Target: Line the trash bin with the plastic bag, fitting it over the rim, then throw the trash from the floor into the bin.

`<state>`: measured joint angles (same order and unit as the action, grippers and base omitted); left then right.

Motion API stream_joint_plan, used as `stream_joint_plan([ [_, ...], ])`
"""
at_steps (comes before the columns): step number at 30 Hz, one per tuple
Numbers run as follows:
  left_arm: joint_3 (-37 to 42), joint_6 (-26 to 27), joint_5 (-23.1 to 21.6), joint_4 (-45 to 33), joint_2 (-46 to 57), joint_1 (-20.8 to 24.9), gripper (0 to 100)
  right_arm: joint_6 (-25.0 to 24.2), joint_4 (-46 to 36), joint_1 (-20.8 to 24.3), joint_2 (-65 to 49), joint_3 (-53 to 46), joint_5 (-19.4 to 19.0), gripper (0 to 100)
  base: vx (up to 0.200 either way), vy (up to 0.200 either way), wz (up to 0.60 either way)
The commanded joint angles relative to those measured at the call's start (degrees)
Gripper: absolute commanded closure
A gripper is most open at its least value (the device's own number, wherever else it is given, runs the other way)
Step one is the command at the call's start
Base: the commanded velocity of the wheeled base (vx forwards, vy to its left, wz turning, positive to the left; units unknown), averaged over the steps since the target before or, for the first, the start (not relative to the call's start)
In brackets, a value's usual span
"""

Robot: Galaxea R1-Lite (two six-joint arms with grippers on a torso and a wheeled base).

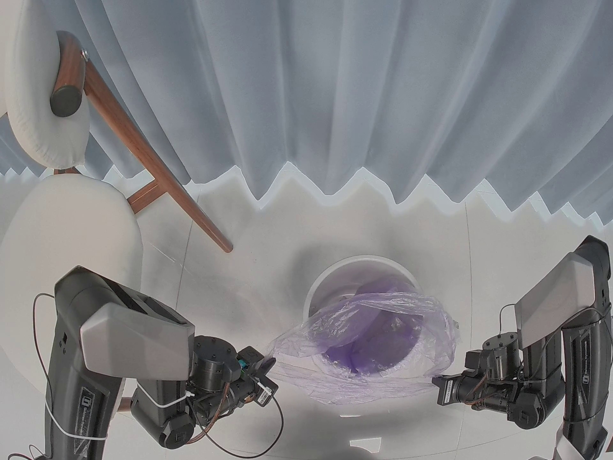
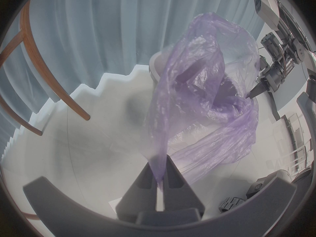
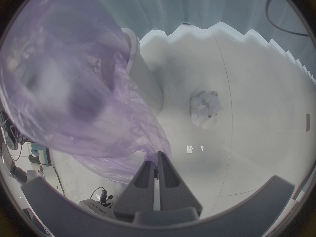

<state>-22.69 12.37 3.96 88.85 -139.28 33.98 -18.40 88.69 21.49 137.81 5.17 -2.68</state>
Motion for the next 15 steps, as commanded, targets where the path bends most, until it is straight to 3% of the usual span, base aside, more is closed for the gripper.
stream_joint_plan([
  [1, 0.27, 0.11, 0.08, 0.01, -1.17, 0.21, 100, -0.06, 0.96, -0.57, 2.81, -0.33, 0.13, 100, 0.0, 0.0, 0.0],
  [10, -2.8, -0.51, 0.87, 0.1, -1.87, -0.31, 100, -0.33, 0.96, -2.77, 1.58, 1.95, 2.24, 100, 0.0, 0.0, 0.0],
  [14, -2.63, -1.21, 4.04, 0.1, -1.26, 0.3, 100, -0.33, 0.96, -2.86, -0.62, 1.69, 2.15, 100, 0.0, 0.0, 0.0],
  [15, -2.63, -1.21, 4.04, 0.1, -1.26, 0.3, 100, -0.33, 0.96, -2.86, -0.62, 1.69, 2.15, 0, 0.0, 0.0, 0.0],
])
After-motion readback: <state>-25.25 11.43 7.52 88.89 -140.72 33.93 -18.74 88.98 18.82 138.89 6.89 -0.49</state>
